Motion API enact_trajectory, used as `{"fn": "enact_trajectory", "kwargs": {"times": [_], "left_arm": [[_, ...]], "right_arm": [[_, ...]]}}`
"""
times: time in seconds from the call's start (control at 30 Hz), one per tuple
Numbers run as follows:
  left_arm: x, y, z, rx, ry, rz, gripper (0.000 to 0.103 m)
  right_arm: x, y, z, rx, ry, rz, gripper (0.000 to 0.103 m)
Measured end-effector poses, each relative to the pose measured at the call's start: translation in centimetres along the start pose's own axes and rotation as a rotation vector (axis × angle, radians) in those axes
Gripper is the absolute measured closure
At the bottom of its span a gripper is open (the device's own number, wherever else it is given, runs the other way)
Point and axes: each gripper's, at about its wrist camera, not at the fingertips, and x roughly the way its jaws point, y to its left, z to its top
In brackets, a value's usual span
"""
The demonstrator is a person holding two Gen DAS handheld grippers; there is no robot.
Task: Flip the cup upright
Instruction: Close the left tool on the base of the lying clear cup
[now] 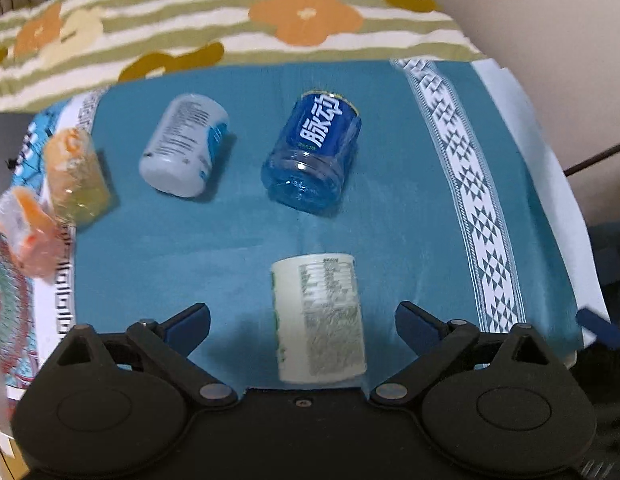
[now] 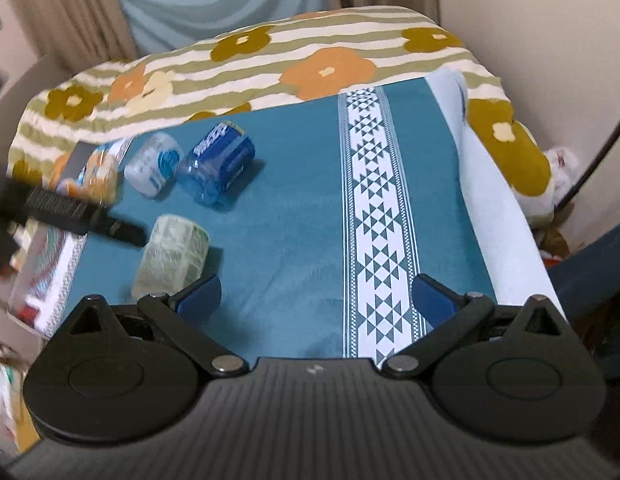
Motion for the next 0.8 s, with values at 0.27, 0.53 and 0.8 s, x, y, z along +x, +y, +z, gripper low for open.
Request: {"fn": "enact_trajectory", "kwargs": {"times": [0.27,0.53,0.8], "left_arm": [[3.7,-0.7,1.4,-0.067,0.086,0.016,0.012],[5.6,-0.8,1.9,-0.079,0.126,0.035,0.018],[6.4,-0.5,1.7,-0.082,0.136,0.007,0.038]], "right_arm": [[3.0,-0.4,-0.8,-0.073,0.005,0.093,0.0],[5.2,-0.8,-0.6,-0.092,0.036,0.147,0.0],[6.5,-0.3,-0.7,-0.099,0.066,0.194,0.0]]}}
